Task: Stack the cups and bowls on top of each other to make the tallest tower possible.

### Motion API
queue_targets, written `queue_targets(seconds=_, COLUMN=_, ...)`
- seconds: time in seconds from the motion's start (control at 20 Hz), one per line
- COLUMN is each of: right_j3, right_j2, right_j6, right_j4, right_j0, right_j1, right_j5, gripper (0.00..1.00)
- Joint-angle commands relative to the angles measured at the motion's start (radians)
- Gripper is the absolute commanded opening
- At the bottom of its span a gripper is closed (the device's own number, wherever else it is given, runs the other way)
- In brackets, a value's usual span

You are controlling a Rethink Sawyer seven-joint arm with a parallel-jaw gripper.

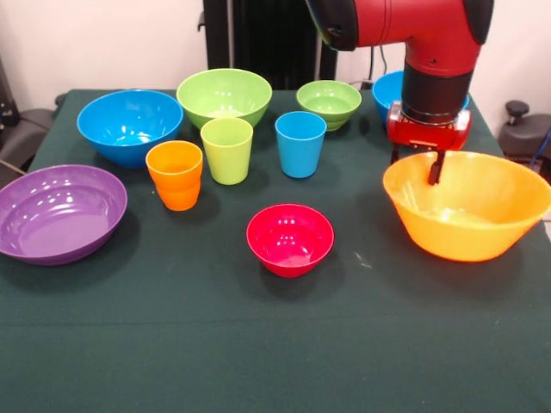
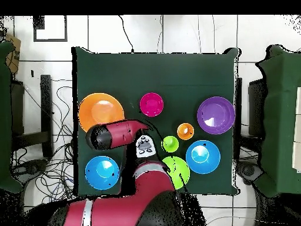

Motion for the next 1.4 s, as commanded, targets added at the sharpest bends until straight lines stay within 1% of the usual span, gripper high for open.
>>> queue_targets(seconds=0.05, right_j3=0.066, right_j2=-0.117, right_j6=0.439, right_j4=0.180, right_j0=0.126, right_j1=0.085, right_j5=-0.124, gripper=1.00)
queue_targets(seconds=0.1, right_j3=0.079, right_j2=-0.124, right_j6=0.485, right_j4=0.231, right_j0=0.143, right_j1=0.092, right_j5=-0.147, gripper=1.00)
queue_targets(seconds=0.2, right_j3=0.086, right_j2=-0.148, right_j6=0.504, right_j4=0.286, right_j0=0.178, right_j1=0.094, right_j5=-0.166, gripper=1.00)
queue_targets(seconds=0.35, right_j3=0.083, right_j2=-0.154, right_j6=0.476, right_j4=0.332, right_j0=0.191, right_j1=0.101, right_j5=-0.163, gripper=1.00)
queue_targets(seconds=0.5, right_j3=0.070, right_j2=-0.142, right_j6=0.499, right_j4=0.384, right_j0=0.207, right_j1=0.101, right_j5=-0.150, gripper=1.00)
queue_targets(seconds=0.6, right_j3=0.074, right_j2=-0.129, right_j6=0.516, right_j4=0.405, right_j0=0.215, right_j1=0.082, right_j5=-0.141, gripper=1.00)
queue_targets(seconds=0.65, right_j3=0.090, right_j2=-0.124, right_j6=0.521, right_j4=0.408, right_j0=0.211, right_j1=0.065, right_j5=-0.148, gripper=1.00)
queue_targets(seconds=0.7, right_j3=0.088, right_j2=-0.119, right_j6=0.526, right_j4=0.415, right_j0=0.215, right_j1=0.055, right_j5=-0.136, gripper=1.00)
queue_targets(seconds=0.75, right_j3=0.107, right_j2=-0.116, right_j6=0.519, right_j4=0.408, right_j0=0.203, right_j1=0.037, right_j5=-0.133, gripper=1.00)
queue_targets(seconds=0.85, right_j3=0.108, right_j2=-0.119, right_j6=0.495, right_j4=0.395, right_j0=0.185, right_j1=0.023, right_j5=-0.113, gripper=1.00)
queue_targets(seconds=0.95, right_j3=0.106, right_j2=-0.120, right_j6=0.467, right_j4=0.380, right_j0=0.154, right_j1=0.021, right_j5=-0.105, gripper=1.00)
queue_targets(seconds=1.0, right_j3=0.097, right_j2=-0.124, right_j6=0.466, right_j4=0.381, right_j0=0.156, right_j1=0.024, right_j5=-0.102, gripper=1.00)
queue_targets(seconds=1.05, right_j3=0.110, right_j2=-0.120, right_j6=0.447, right_j4=0.366, right_j0=0.121, right_j1=0.026, right_j5=-0.118, gripper=1.00)
queue_targets(seconds=1.15, right_j3=0.123, right_j2=-0.113, right_j6=0.429, right_j4=0.351, right_j0=0.087, right_j1=0.026, right_j5=-0.129, gripper=1.00)
queue_targets(seconds=1.3, right_j3=0.128, right_j2=-0.111, right_j6=0.408, right_j4=0.341, right_j0=0.060, right_j1=0.010, right_j5=-0.103, gripper=1.00)
queue_targets(seconds=1.4, right_j3=0.128, right_j2=-0.110, right_j6=0.404, right_j4=0.334, right_j0=0.048, right_j1=0.019, right_j5=-0.111, gripper=1.00)
